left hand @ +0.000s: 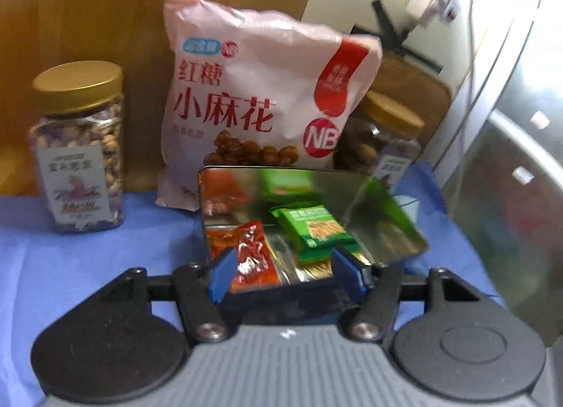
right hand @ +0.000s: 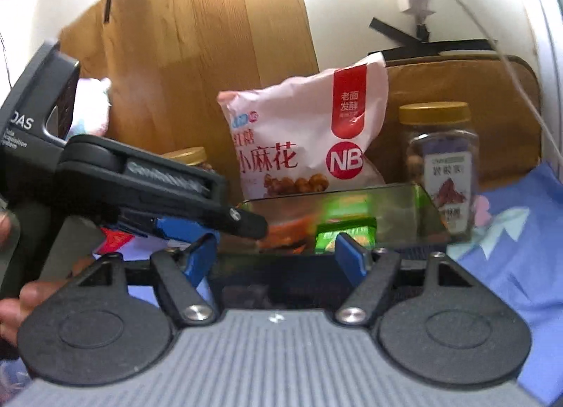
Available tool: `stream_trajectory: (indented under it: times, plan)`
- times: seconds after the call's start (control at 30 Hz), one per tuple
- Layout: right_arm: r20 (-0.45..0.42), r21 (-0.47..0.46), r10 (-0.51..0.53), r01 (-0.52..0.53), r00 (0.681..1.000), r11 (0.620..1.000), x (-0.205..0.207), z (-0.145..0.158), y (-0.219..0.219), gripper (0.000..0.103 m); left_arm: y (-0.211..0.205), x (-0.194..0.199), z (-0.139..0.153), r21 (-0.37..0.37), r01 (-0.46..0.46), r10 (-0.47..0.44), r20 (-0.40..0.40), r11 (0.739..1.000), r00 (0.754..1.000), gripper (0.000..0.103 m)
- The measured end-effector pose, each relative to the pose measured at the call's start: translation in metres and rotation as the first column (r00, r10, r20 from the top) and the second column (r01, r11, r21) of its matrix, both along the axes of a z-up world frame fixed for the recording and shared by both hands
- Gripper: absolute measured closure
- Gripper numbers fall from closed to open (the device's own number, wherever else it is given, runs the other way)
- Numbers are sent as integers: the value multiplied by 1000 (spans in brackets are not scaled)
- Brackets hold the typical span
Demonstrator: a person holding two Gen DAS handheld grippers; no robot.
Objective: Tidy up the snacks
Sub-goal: 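Carry the red packet over the tin and release it inside, then grasp the yellow cup with white lid using the left tool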
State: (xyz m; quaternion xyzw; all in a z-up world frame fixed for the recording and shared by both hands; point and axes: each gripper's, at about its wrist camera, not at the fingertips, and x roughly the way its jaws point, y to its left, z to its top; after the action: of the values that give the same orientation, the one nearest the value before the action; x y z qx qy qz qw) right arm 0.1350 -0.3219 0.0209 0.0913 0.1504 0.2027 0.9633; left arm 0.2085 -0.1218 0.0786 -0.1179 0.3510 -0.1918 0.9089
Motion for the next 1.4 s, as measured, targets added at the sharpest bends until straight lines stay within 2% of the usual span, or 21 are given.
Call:
stream_trajectory:
  times: [0.07, 0.13, 0.23, 0.3, 0.43, 0.53, 0.7, 0.83, 0.9, 0.97, 1.03, 1.1, 1.17, 1.23, 1.3, 1.4]
  plan:
    - [-36, 58, 51, -49, 998, 997, -12, 1, -3, 27, 24, -19, 4, -60, 2, -1, 18, 998, 1000, 43]
    - [-93, 113, 124, -113, 988, 987, -25, -3, -4, 27, 53, -43, 3, -89, -35, 38, 36, 995, 999, 43]
    - [-175, 181, 229, -198, 957, 963, -37, -14, 1, 27, 100, -73, -2, -111, -116, 119, 16, 987, 993, 43]
    - [-213, 189, 273, -235, 938, 953, -43, -19, 13, 27, 127, -93, -9, -99, -190, 191, -6, 977, 982, 42]
    - [-227, 147, 339, -312, 913, 939, -55, -16, 42, 27, 174, -122, -30, -114, -326, 319, -74, 939, 945, 43]
    - [-223, 134, 385, -363, 896, 922, -64, -9, 63, 27, 192, -132, -39, -131, -353, 344, -91, 926, 935, 43]
    - [-189, 9, 397, -403, 898, 915, -73, 3, 97, 27, 189, -129, -49, -132, -311, 301, -92, 941, 949, 40]
    - [-181, -115, 422, -445, 888, 888, -73, 12, 125, 27, 186, -123, -58, -153, -276, 263, -102, 949, 959, 39]
    - [-204, -188, 440, -477, 874, 859, -64, 13, 147, 34, 188, -125, -63, -179, -269, 252, -116, 946, 961, 44]
    - [-259, -223, 446, -502, 857, 836, -53, 7, 163, 51, 192, -123, -67, -207, -268, 242, -142, 941, 960, 47]
    - [-323, -210, 449, -526, 833, 824, -37, 1, 176, 58, 194, -122, -70, -218, -273, 242, -159, 937, 957, 53]
    - [-375, -181, 435, -525, 819, 832, -22, -5, 185, 61, 195, -120, -72, -222, -273, 238, -174, 936, 956, 56]
    - [-417, -136, 432, -525, 800, 840, -10, -10, 188, 74, 195, -119, -73, -224, -274, 237, -180, 935, 955, 57]
    - [-422, -127, 415, -506, 806, 853, -5, -11, 190, 82, 194, -122, -71, -212, -275, 242, -167, 938, 956, 58]
    - [-399, -138, 416, -502, 817, 854, -11, -8, 185, 82, 191, -125, -68, -226, -259, 227, -159, 939, 961, 58]
    - [-332, -190, 396, -472, 856, 861, -27, -1, 172, 82, 180, -128, -61, -255, -226, 196, -137, 940, 971, 58]
